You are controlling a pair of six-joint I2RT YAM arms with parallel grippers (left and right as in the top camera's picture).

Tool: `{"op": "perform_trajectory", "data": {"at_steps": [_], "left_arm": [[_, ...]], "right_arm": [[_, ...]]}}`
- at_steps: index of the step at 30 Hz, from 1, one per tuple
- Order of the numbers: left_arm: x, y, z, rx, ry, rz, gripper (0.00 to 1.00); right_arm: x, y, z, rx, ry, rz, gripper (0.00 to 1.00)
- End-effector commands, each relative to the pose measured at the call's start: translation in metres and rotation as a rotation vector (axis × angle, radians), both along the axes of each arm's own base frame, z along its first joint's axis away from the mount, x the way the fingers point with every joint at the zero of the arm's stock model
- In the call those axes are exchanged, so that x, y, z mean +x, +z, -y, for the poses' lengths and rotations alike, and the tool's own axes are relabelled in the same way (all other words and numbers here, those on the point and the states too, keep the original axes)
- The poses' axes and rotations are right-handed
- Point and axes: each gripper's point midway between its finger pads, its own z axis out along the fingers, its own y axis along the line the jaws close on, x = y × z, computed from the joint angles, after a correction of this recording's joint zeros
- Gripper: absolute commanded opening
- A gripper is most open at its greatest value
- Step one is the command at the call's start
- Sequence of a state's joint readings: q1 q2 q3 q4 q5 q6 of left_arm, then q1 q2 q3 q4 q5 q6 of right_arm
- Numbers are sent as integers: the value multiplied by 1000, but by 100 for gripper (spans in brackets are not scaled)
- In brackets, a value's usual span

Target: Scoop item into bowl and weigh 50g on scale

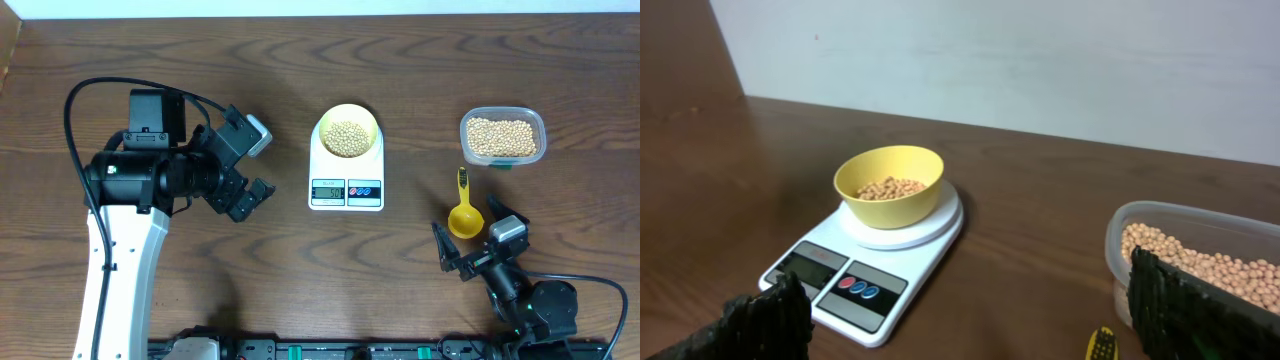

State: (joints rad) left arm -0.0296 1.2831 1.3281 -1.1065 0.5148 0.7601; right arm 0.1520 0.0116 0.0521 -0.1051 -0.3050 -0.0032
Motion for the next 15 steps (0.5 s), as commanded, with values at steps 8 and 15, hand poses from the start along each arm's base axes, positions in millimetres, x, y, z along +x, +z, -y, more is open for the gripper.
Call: {"op": "perform_trajectory", "data": {"at_steps": [8, 15], "left_arm": [[-1, 0, 0, -6, -4, -3, 98], [-1, 0, 0, -6, -4, -3, 98]], "right_arm": [[6, -9, 7, -6, -46, 14, 99], [6, -10, 7, -60, -40, 34, 99]]}}
